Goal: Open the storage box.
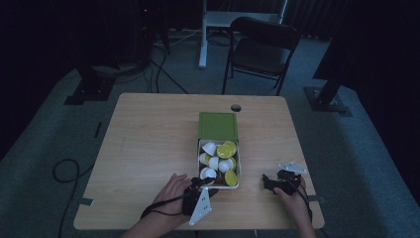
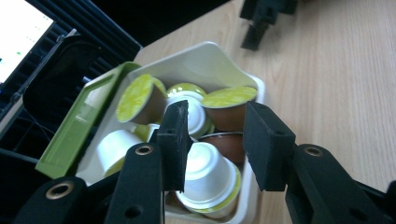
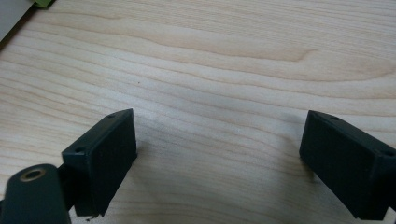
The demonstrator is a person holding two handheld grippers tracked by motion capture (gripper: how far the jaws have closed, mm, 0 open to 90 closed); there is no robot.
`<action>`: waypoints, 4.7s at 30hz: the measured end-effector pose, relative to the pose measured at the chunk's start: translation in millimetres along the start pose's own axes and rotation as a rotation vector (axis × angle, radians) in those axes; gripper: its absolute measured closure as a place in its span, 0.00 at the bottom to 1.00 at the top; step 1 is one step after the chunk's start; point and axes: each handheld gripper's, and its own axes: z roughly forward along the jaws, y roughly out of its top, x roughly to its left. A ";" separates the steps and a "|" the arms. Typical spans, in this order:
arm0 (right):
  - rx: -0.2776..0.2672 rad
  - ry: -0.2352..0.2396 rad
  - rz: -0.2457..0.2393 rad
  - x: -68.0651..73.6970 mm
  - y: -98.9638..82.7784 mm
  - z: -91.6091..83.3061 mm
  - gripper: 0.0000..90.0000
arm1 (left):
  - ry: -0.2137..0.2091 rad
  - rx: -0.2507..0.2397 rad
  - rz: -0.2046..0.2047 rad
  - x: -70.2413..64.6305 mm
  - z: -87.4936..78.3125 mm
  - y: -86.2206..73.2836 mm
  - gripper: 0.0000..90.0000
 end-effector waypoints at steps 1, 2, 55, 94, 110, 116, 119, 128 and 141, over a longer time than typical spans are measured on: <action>0.000 0.000 0.000 0.0 0.0 0.0 0.12 | 0.003 -0.012 -0.028 6.6 -3.2 -0.4 0.68; 0.000 0.000 0.000 0.0 0.0 0.0 0.12 | 0.002 -0.021 -0.060 12.6 -5.8 -1.6 0.68; 0.000 0.000 0.000 0.0 0.0 0.0 0.12 | 0.196 0.063 -0.515 74.3 -46.9 -119.6 0.29; 0.001 0.000 0.000 0.0 0.0 -0.1 0.12 | 0.137 0.145 -0.812 61.9 -71.1 -200.8 0.21; 0.002 0.000 0.001 0.0 0.1 -0.1 0.12 | 0.094 0.221 -0.836 55.6 -67.3 -213.0 0.21; 0.000 0.001 0.000 -0.1 0.0 -0.1 0.12 | 0.065 0.262 -0.813 50.9 -64.3 -216.4 0.21; 0.001 0.001 0.001 0.0 0.1 -0.1 0.12 | 0.068 0.271 -0.791 49.2 -62.7 -218.1 0.21; 0.000 0.039 -0.023 0.4 -0.5 -0.8 0.12 | -0.007 0.341 -0.825 47.3 -58.6 -219.8 0.20; 0.002 0.031 -0.030 2.9 -1.3 -1.6 0.12 | -0.011 0.362 -0.862 46.8 -53.1 -217.1 0.11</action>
